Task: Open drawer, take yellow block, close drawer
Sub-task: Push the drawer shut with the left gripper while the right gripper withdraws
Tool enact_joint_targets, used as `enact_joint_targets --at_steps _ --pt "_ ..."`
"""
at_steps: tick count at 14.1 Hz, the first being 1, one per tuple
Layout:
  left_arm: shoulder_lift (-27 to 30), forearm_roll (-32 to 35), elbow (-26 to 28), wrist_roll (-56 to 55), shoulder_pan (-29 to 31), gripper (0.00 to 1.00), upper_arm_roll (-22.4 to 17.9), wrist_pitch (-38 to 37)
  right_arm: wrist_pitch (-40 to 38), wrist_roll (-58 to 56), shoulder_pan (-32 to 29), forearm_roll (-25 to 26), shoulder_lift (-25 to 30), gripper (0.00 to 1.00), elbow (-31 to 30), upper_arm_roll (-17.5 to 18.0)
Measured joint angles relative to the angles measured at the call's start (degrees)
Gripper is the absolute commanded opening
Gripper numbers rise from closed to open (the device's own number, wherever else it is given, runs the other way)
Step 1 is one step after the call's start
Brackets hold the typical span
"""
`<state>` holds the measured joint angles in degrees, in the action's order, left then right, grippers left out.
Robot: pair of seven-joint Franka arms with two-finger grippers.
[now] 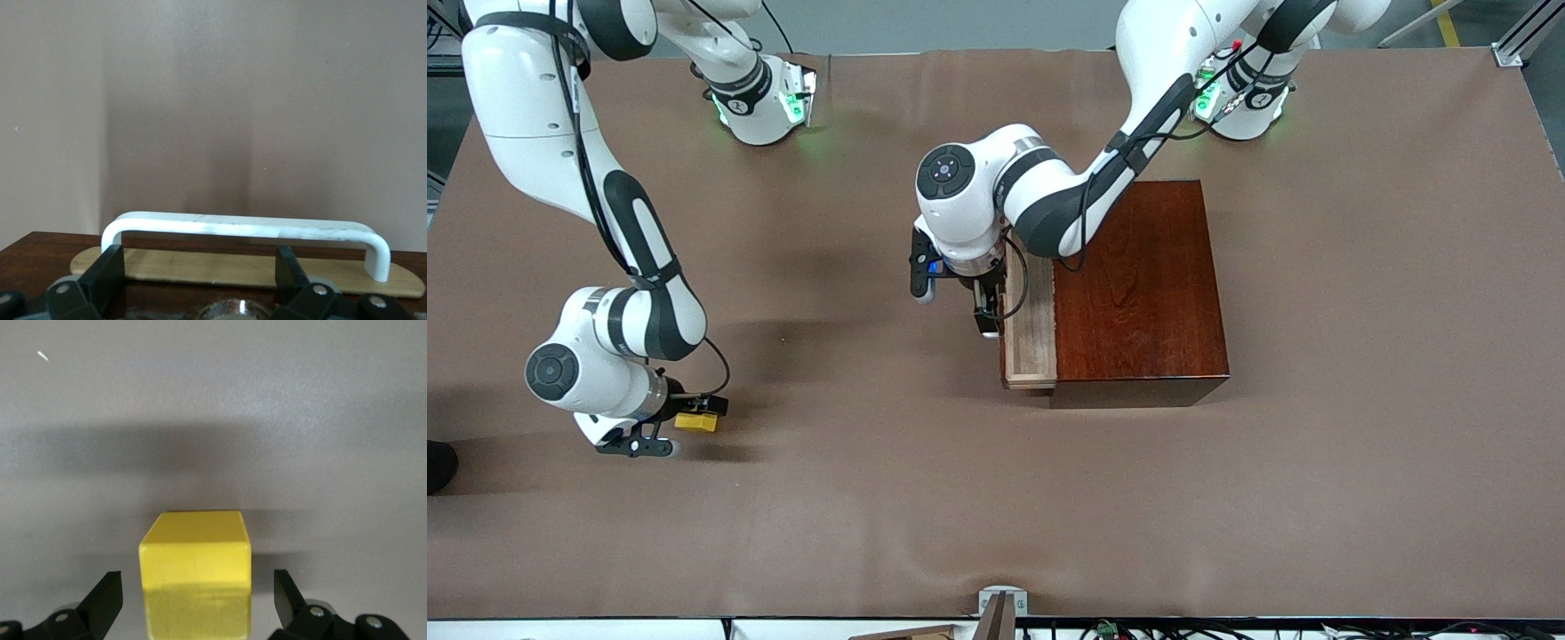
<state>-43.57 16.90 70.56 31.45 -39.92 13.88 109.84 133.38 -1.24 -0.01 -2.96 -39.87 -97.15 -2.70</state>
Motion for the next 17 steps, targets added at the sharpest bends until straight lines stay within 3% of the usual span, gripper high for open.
enact_joint_targets --at_steps 3,8,17 --pt "0.9 0.2 0.0 0.3 0.8 1.00 -0.2 -1.4 -2.4 0.0 0.0 0.0 1.8 1.00 1.2 0.0" --pt "1.3 0.3 0.1 0.3 1.4 1.00 0.0 -3.0 -9.6 -0.7 0.0 0.1 10.9 1.00 2.1 0.1" --pt "1.3 1.1 0.5 2.5 3.2 1.00 -0.6 -10.0 -32.4 -1.1 0.7 0.2 28.7 1.00 3.1 1.1"
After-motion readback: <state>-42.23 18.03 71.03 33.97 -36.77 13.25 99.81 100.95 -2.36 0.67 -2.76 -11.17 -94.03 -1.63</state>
